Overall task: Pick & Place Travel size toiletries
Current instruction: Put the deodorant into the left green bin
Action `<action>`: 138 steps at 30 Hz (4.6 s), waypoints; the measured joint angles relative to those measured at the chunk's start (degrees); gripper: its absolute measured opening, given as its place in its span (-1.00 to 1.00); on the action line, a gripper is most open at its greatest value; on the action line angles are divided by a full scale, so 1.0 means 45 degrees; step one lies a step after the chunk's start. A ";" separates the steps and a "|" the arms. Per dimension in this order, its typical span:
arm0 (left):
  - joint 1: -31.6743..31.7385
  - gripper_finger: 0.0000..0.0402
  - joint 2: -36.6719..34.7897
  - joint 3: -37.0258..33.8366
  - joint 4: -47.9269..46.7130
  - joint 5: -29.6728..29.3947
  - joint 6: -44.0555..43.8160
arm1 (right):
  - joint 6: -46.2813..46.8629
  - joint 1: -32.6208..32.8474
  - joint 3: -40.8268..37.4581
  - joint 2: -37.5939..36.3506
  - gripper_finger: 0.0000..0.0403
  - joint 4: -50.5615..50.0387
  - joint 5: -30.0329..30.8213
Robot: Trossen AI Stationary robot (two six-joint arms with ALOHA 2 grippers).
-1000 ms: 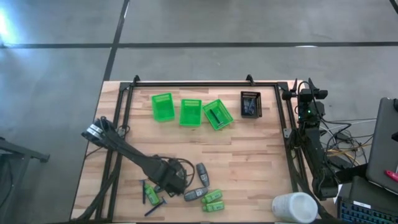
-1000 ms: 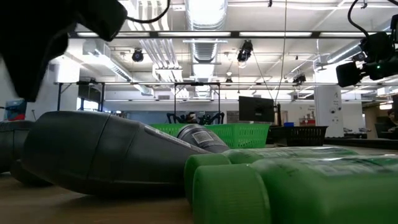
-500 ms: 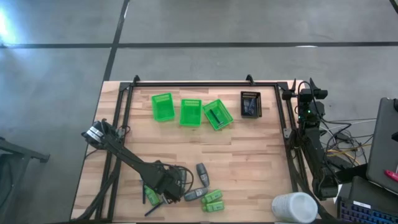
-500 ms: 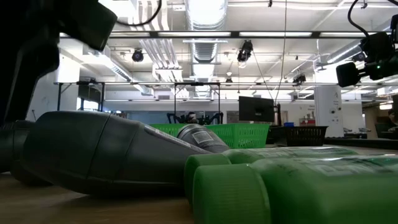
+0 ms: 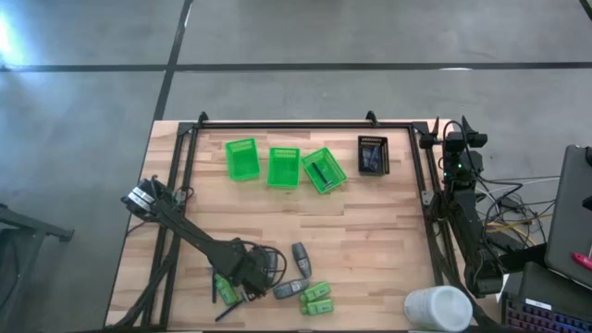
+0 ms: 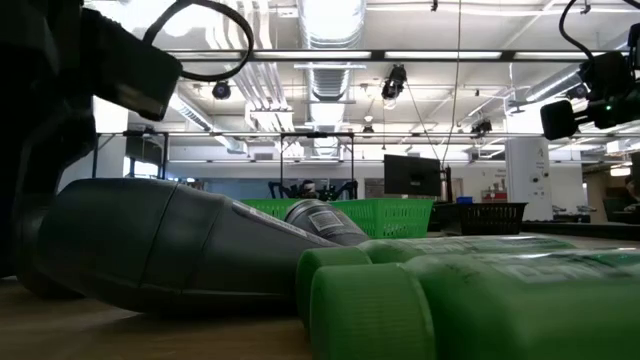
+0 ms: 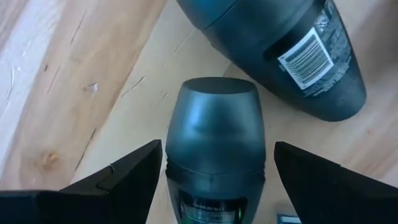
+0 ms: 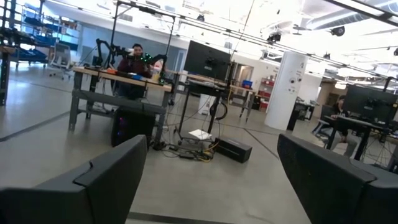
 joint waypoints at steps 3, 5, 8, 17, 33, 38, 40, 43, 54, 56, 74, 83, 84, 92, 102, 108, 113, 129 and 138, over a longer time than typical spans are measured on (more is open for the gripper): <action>0.0034 0.53 0.0000 -0.0011 0.0002 -0.0365 0.0301 | 0.0000 -0.0002 0.0000 -0.0004 0.76 0.0000 0.0000; 0.0096 0.50 0.0000 -0.0011 0.0002 -0.0410 0.0490 | 0.0000 -0.0003 0.0000 0.0000 0.73 0.0000 0.0000; 0.0198 0.43 0.0000 -0.0011 -0.0002 -0.0405 0.0769 | 0.0000 -0.0001 0.0000 -0.0001 0.68 -0.0001 0.0000; 0.0497 0.04 0.0000 -0.0031 -0.0054 -0.0191 0.1322 | 0.0000 -0.0001 0.0000 0.0000 0.64 -0.0002 0.0000; 0.2463 0.04 -0.1266 0.0047 -0.2156 -0.0313 0.2335 | 0.0000 -0.0003 0.0000 0.0000 0.76 -0.0003 0.0003; 0.4259 0.04 -0.3188 0.0042 -0.2338 -0.1189 0.2329 | 0.0000 0.0001 0.0000 -0.0004 0.68 0.0000 0.0000; 0.5201 0.04 -0.4111 0.0042 -0.2485 -0.1506 0.2460 | 0.0000 -0.0003 0.0000 0.0000 0.65 -0.0005 0.0000; 0.6869 0.04 -0.5464 0.0042 -0.2587 -0.1962 0.2814 | 0.0000 -0.0003 0.0000 -0.0010 0.62 -0.0003 0.0000; 1.4546 0.04 -0.6837 0.0042 -0.2058 -0.1055 0.5109 | 0.0000 0.0002 0.0000 -0.0015 0.74 -0.0005 0.0000; 1.5282 0.04 -0.6656 0.0042 -0.1426 -0.0758 0.5535 | 0.0002 0.0002 0.0000 -0.0015 0.77 -0.0003 0.0000; 1.5947 0.04 -0.2978 0.0042 -0.0620 -0.0581 0.4464 | 0.0000 -0.0001 0.0000 -0.0015 0.62 0.0000 0.0000; 1.5932 0.04 -0.2521 0.0042 -0.1080 -0.1379 0.3655 | 0.0000 0.0000 0.0000 -0.0015 0.71 0.0000 0.0000; 1.5932 0.04 -0.2521 0.0042 -0.1110 -0.1552 0.3636 | 0.0000 0.0000 0.0000 -0.0015 0.73 0.0000 0.0000; 1.6006 0.04 -0.2347 0.0042 -0.1159 -0.2305 0.3609 | 0.0000 0.0000 0.0000 -0.0015 0.79 -0.0001 0.0000; 1.6448 0.11 -0.1831 0.0042 -0.1086 -0.2342 0.4363 | 0.0000 0.0002 0.0000 -0.0015 0.64 0.0000 0.0000; 1.6499 0.22 -0.1608 0.0042 -0.1057 -0.1320 0.4504 | 0.0000 -0.0002 0.0000 -0.0015 0.63 0.0000 0.0000; 1.6409 0.24 -0.2025 0.0042 -0.1219 -0.1382 0.4642 | 0.0000 0.0002 0.0000 -0.0015 0.71 -0.0003 0.0000; 1.0869 0.22 -0.5630 0.0026 -0.2566 -0.1697 0.1977 | 0.0000 0.0002 0.0000 -0.0010 0.69 -0.0003 0.0000; 0.5516 0.20 -0.4626 0.0018 -0.2546 -0.1700 -0.2724 | 0.0000 0.0000 0.0000 -0.0010 0.62 0.0000 0.0002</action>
